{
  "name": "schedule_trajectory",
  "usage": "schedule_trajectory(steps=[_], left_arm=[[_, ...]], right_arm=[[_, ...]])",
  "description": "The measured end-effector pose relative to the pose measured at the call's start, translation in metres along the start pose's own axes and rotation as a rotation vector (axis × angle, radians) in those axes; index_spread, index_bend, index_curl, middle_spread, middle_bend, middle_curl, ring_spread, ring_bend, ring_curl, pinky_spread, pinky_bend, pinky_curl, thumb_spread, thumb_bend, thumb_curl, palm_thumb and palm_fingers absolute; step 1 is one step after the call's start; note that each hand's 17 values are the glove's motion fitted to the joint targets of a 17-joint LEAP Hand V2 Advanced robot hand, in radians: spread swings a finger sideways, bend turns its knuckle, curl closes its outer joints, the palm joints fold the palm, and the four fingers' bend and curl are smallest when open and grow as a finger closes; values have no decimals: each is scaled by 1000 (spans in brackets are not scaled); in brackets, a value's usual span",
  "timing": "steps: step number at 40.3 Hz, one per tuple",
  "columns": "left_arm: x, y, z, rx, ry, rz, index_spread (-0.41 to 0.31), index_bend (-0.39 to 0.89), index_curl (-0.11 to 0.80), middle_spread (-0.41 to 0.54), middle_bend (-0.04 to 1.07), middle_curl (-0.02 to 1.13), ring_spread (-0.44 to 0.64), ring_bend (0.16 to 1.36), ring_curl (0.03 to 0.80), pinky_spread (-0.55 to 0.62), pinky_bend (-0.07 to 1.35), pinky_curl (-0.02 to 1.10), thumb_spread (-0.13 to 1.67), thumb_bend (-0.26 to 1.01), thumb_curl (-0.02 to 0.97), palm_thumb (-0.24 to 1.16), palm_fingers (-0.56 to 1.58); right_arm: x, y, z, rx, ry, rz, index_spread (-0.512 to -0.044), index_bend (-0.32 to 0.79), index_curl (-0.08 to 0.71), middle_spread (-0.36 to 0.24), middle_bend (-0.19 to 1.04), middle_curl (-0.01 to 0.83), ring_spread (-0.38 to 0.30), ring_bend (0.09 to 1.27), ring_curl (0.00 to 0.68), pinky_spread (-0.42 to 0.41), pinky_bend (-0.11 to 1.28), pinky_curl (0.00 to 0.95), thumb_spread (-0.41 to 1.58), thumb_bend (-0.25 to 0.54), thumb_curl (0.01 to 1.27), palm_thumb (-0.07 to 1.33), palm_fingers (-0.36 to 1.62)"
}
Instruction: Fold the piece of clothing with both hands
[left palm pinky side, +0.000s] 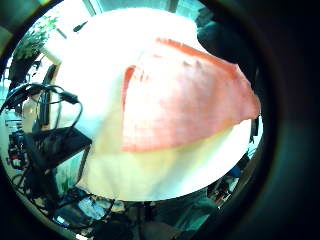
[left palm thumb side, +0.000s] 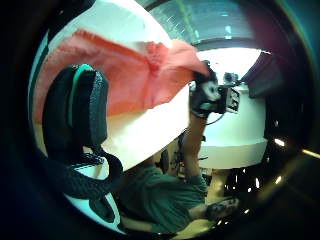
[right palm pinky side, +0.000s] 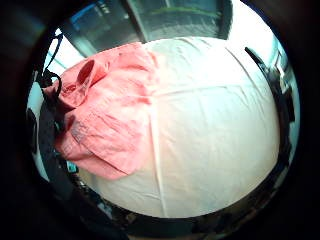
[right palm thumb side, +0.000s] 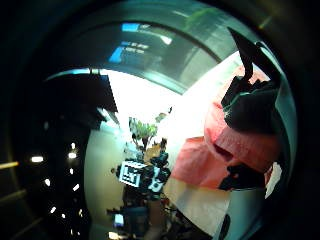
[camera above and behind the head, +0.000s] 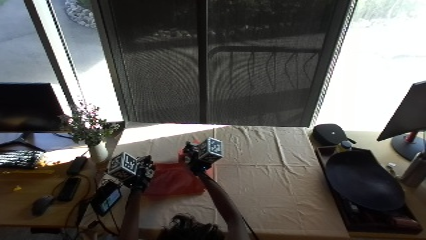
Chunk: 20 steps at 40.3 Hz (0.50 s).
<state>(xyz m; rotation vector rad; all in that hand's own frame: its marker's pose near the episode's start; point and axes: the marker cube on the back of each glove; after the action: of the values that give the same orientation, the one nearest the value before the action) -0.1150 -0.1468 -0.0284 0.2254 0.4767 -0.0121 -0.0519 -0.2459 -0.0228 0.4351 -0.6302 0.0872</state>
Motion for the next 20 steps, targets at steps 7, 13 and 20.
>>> schedule_trajectory(steps=[7,13,20], left_arm=[[26,40,-46,144,-116,-50,-108,130,326,-3,214,388,196,499,321,184,556,383,1480,81,223,332,390],[24,45,-43,158,-174,-57,-112,131,321,-19,216,397,181,495,320,160,547,378,1496,117,248,413,410],[13,41,-28,152,-144,-61,-114,128,314,-26,207,401,173,491,318,156,541,371,1497,138,269,475,417]], right_arm=[[-100,30,34,79,134,-275,-320,168,344,-279,175,411,-321,606,396,-388,609,355,692,8,546,1004,1239],[-117,65,75,-11,355,-356,-320,160,356,-281,180,414,-323,599,399,-390,602,359,670,-19,567,1017,1242],[-109,89,91,-143,551,-427,-330,105,345,-285,188,419,-325,608,405,-391,611,366,649,-25,585,1022,1224]])
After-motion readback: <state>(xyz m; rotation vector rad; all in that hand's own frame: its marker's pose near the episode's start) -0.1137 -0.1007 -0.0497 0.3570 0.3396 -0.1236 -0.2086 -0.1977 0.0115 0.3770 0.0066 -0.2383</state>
